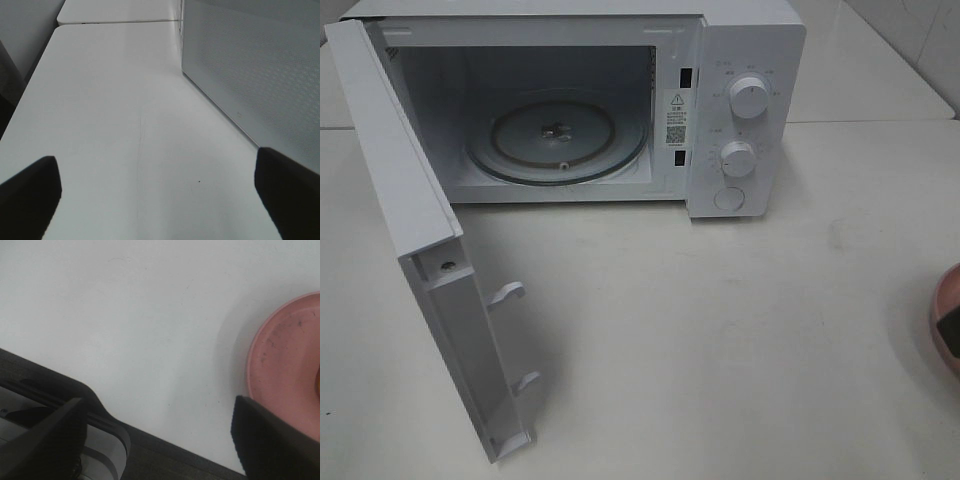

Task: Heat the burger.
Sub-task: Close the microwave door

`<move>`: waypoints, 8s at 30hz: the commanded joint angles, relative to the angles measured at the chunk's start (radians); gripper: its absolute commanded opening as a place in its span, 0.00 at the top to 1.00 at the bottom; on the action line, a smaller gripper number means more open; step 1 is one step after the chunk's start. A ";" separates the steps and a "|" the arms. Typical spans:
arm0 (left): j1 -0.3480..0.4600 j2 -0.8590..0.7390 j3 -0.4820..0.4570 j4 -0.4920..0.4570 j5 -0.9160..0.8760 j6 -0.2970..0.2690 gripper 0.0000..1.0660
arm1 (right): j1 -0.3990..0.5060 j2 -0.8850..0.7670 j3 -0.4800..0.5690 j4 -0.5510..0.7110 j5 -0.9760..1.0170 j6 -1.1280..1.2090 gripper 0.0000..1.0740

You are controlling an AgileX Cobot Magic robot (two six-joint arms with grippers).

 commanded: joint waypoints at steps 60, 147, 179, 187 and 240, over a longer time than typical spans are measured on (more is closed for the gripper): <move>0.000 -0.020 0.002 -0.002 -0.009 -0.001 0.05 | -0.384 -0.863 0.183 0.007 0.042 -0.025 0.29; -0.003 0.703 0.312 0.014 -1.281 0.001 1.00 | -0.384 -0.863 0.183 0.007 0.042 -0.026 0.30; -0.120 1.335 0.283 0.414 -1.959 -0.260 1.00 | -0.384 -0.863 0.183 0.007 0.042 -0.026 0.30; -0.276 1.401 0.281 0.172 -1.989 -0.127 1.00 | -0.384 -0.863 0.183 0.007 0.042 -0.026 0.30; -0.709 1.958 -0.554 -0.880 -1.851 0.542 1.00 | -0.384 -0.863 0.183 0.007 0.042 -0.026 0.30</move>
